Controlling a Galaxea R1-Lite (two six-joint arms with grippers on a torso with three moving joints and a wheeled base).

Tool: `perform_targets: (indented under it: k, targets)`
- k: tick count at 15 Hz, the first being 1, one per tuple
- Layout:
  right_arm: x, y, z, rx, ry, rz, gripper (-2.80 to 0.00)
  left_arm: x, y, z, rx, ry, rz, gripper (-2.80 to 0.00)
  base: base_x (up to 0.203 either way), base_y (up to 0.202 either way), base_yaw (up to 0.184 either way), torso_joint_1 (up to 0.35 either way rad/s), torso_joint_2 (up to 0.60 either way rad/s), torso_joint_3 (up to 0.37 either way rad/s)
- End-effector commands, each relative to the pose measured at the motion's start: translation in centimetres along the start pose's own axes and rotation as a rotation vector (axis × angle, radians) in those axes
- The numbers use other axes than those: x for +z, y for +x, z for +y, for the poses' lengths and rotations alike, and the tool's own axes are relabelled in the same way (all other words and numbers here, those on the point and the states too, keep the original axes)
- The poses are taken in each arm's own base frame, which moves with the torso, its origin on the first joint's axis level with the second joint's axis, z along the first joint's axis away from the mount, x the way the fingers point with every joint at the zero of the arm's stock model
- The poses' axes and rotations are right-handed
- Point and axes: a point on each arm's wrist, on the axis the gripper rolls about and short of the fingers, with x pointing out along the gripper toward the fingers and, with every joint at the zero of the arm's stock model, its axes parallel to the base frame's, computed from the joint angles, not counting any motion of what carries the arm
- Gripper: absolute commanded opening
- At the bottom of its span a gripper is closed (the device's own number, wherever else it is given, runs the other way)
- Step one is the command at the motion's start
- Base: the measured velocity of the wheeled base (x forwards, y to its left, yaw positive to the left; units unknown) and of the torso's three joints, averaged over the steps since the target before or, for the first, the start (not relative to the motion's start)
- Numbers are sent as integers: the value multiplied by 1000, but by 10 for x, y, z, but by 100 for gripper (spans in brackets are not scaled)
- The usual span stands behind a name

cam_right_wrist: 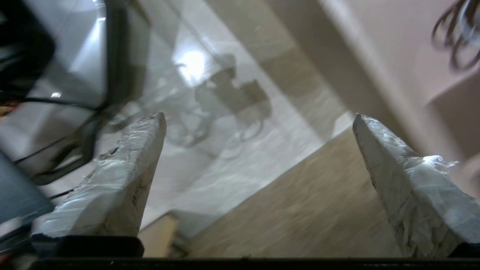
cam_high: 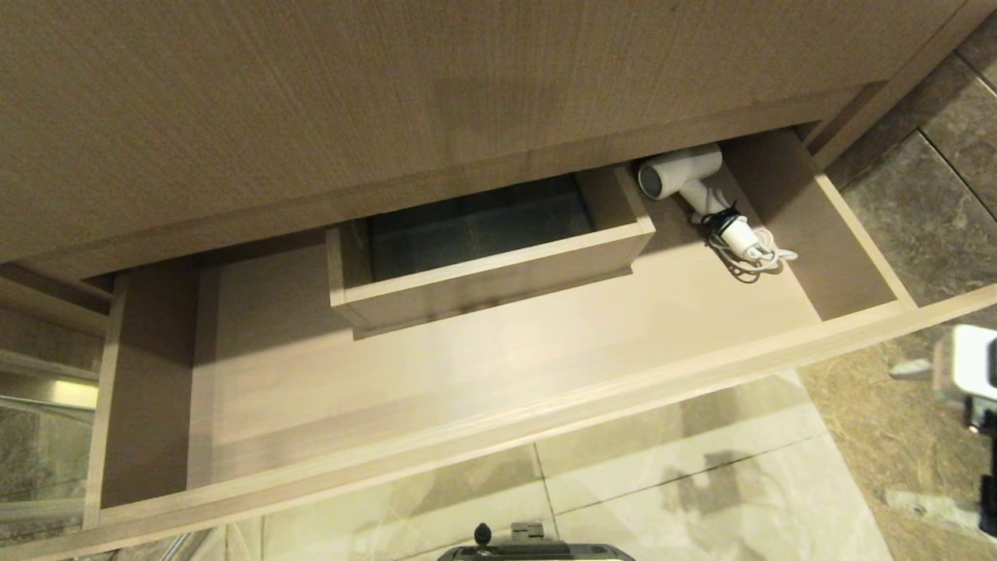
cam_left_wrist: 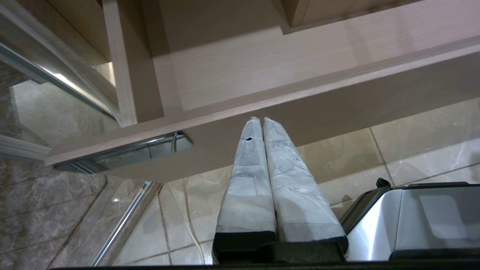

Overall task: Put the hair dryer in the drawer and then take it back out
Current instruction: Pull open the drawer

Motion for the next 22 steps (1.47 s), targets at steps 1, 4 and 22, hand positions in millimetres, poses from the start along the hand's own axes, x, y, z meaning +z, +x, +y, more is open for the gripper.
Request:
perform_targets:
  k: [1, 4, 22]
  targets:
    - [-22, -46, 40, -109, 44, -67, -280, 0, 0, 0, 0, 0, 1, -280, 0, 0, 0, 0, 0, 0]
    - [-34, -56, 60, -140, 100, -74, -280, 0, 0, 0, 1, 0, 1, -280, 0, 0, 0, 0, 0, 0]
    - [-5, 93, -157, -285, 522, 17, -280, 0, 0, 0, 1, 0, 0, -280, 0, 0, 0, 0, 0, 0]
